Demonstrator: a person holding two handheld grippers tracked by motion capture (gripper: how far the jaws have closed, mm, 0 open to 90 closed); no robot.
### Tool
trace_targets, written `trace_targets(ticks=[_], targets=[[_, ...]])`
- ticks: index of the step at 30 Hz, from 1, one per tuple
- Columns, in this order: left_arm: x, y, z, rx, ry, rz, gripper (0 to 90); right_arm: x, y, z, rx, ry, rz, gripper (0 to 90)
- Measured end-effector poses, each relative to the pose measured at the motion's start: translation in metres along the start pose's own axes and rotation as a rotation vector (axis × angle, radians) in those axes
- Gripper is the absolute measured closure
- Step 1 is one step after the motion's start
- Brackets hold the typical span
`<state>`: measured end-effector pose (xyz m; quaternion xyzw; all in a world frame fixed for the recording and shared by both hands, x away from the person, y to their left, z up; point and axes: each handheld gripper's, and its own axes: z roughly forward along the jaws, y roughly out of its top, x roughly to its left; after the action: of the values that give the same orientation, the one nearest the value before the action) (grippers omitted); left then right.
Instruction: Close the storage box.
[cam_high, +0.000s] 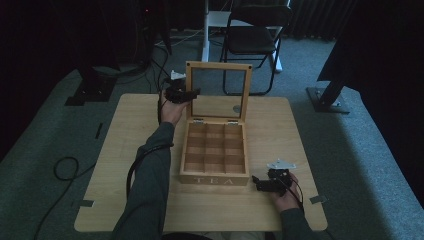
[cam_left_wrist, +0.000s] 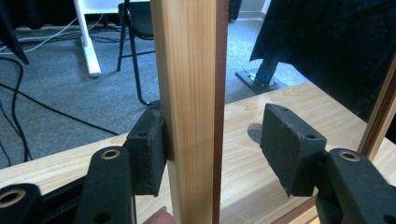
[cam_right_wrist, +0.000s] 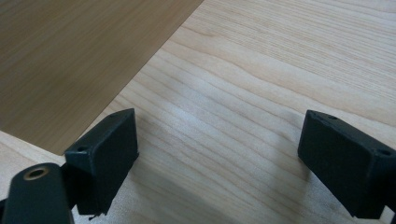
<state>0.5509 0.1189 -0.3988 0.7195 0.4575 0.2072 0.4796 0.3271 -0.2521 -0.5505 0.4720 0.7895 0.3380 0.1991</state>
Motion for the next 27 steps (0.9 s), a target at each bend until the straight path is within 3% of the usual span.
trace_targets(ticks=[10, 20, 27], targets=[[-0.005, -0.004, -0.012, -0.019, -0.003, 0.028, 48.6, 0.0, 0.001, 0.001, 0.0, 0.001, -0.001, 11.7], [-0.016, -0.019, -0.035, -0.085, -0.019, 0.061, 47.2, 0.0, 0.001, 0.002, 0.0, 0.002, -0.001, 11.7], [-0.024, -0.028, -0.054, -0.08, -0.035, 0.097, 47.2, 0.0, 0.001, 0.001, 0.0, 0.002, -0.001, 11.7]])
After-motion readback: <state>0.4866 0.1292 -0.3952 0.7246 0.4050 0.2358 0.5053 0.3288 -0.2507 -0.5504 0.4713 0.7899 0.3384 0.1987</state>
